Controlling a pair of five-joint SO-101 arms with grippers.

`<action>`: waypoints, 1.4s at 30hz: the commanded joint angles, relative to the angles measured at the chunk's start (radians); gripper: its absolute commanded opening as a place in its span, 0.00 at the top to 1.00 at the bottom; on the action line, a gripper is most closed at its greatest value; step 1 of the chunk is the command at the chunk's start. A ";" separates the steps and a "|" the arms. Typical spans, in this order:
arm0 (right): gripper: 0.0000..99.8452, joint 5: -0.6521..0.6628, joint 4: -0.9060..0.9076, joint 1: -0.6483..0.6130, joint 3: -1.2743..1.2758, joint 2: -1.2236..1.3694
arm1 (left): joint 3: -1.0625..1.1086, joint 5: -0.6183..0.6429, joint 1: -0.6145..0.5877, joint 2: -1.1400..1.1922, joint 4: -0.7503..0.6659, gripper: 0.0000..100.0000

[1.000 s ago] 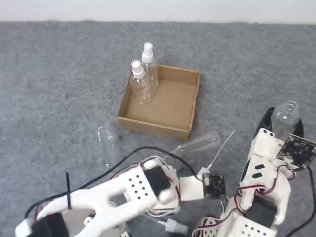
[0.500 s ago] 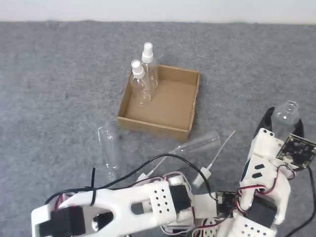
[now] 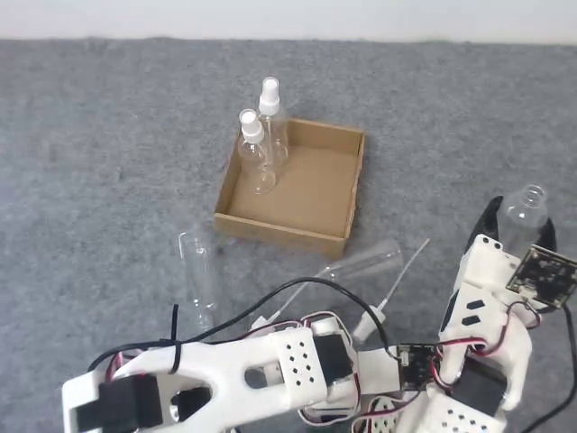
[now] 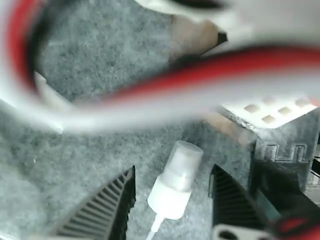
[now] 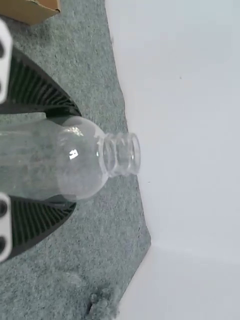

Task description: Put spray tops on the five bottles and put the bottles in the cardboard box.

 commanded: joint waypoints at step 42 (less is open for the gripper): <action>0.96 0.015 -0.047 0.053 -0.012 -0.002 | 0.093 -0.351 -0.295 -0.400 0.206 0.79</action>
